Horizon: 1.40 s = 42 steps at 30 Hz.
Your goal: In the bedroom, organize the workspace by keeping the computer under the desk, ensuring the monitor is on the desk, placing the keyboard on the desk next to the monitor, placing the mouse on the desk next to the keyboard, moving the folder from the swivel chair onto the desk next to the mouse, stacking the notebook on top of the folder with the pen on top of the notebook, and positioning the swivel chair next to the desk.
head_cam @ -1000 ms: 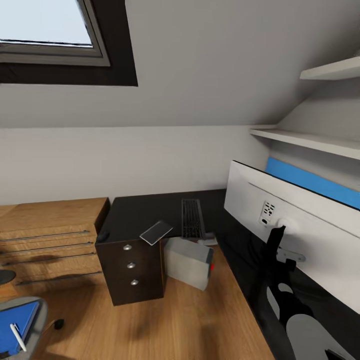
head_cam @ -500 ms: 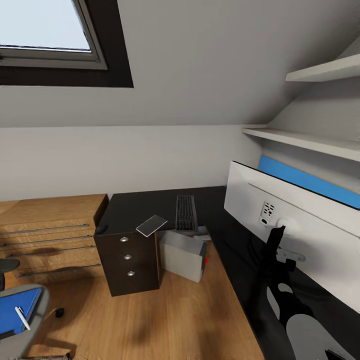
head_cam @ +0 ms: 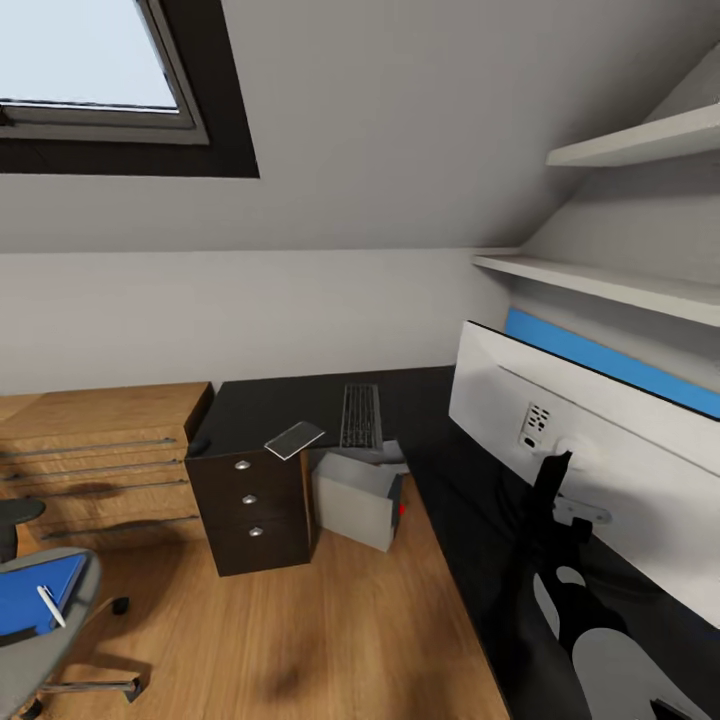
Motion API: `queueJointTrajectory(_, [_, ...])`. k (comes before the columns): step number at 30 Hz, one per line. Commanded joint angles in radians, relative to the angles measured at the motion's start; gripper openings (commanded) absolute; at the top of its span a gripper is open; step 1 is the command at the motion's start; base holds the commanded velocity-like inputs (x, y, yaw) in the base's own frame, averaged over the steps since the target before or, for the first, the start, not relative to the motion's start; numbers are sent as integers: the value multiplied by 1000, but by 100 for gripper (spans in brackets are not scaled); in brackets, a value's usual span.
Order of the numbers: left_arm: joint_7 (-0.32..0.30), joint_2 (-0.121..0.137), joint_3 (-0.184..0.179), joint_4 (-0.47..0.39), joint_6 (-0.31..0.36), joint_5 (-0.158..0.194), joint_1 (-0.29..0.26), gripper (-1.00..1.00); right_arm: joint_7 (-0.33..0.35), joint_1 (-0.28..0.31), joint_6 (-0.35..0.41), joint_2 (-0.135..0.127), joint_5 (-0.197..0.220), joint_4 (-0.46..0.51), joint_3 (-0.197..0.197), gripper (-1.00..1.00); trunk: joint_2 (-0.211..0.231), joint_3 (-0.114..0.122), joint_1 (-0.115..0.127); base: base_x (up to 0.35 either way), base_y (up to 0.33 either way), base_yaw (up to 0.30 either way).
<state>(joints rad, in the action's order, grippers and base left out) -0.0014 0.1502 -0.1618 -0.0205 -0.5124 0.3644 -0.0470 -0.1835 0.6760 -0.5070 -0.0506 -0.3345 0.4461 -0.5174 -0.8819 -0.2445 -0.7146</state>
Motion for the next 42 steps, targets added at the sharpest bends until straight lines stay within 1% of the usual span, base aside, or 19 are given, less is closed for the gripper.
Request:
queueJointTrajectory(1, [0, 0, -8, 1, -3, 8, -1, 100, -5, 2, -5, 0, -11, -1, 2, -100, -1, -1, 0, -74, -31, 0])
queueJointTrajectory(10, [0, 0, -8, 1, -3, 8, -1, 100, -5, 2, -5, 0, -11, -1, 2, -100, -1, -1, 0, -21, -11, 0])
queueJointTrajectory(18, [3, 0, -8, 1, -3, 8, -1, 100, -5, 2, -5, 0, -11, -1, 2, -100, -1, -1, 0, -1, -160, 0])
queueJointTrajectory(27, [3, 0, -8, 1, -2, 8, -1, 100, -5, 2, -5, 0, -11, -2, 2, -100, -1, -1, 0, -11, -31, 0])
queueJointTrajectory(32, [3, 1, -8, 1, -3, 9, -1, 100, -5, 2, -5, 0, -11, -3, 2, -100, -1, -1, 0, -131, -123, 0])
queueJointTrajectory(39, [3, 2, -8, 1, -2, 10, -1, 100, -5, 2, -5, 0, -11, -3, 2, -100, -1, -1, 0, -22, -25, 0])
queueJointTrajectory(42, [3, 2, -8, 1, -3, 9, -1, 100, -5, 2, -5, 0, -11, -3, 2, -100, -1, -1, 0, -3, -166, 0])
